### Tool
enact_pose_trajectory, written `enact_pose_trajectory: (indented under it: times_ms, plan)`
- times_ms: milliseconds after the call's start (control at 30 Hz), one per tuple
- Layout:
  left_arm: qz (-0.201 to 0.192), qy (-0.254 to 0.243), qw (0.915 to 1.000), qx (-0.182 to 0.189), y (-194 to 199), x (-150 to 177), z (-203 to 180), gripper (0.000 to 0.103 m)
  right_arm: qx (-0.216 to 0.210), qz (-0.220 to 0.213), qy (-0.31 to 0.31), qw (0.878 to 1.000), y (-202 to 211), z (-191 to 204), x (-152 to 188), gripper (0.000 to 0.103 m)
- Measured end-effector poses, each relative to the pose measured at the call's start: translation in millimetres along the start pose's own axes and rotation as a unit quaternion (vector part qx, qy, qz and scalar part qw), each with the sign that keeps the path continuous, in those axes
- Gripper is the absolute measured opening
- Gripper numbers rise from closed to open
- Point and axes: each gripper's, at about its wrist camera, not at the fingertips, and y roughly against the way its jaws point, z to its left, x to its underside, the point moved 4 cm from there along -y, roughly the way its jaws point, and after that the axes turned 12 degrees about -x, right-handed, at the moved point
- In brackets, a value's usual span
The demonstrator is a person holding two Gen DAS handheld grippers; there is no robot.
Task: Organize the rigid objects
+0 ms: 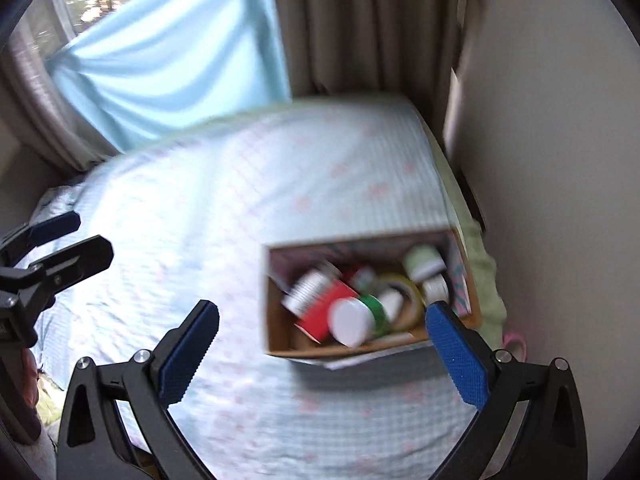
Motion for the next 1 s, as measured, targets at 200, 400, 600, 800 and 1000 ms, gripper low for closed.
enact_pose_trajectory:
  times_ms: [200, 400, 600, 800, 1000]
  plan:
    - [-0.064, 0.05, 0.9933, -0.083, 84, 22, 83, 0.103, -0.023, -0.075, 0.044, 0.996, 58, 89, -15, 0.103]
    - [-0.103, 0.09, 0.9854, -0.102, 127, 52, 124, 0.103, -0.01, -0.109, 0.086, 0.99, 78, 135, -4, 0.103]
    - [-0.12, 0.114, 0.9812, -0.1, 142, 72, 136, 0.103, -0.006, -0.125, 0.092, 0.988, 85, 151, 13, 0.103]
    - [-0.138, 0.105, 0.9781, -0.114, 154, 71, 130, 0.103, 0.001, -0.135, 0.084, 0.987, 92, 150, 13, 0.103]
    - [-0.147, 0.097, 0.9776, -0.115, 157, 72, 124, 0.103, 0.005, -0.142, 0.08, 0.987, 96, 149, 15, 0.103]
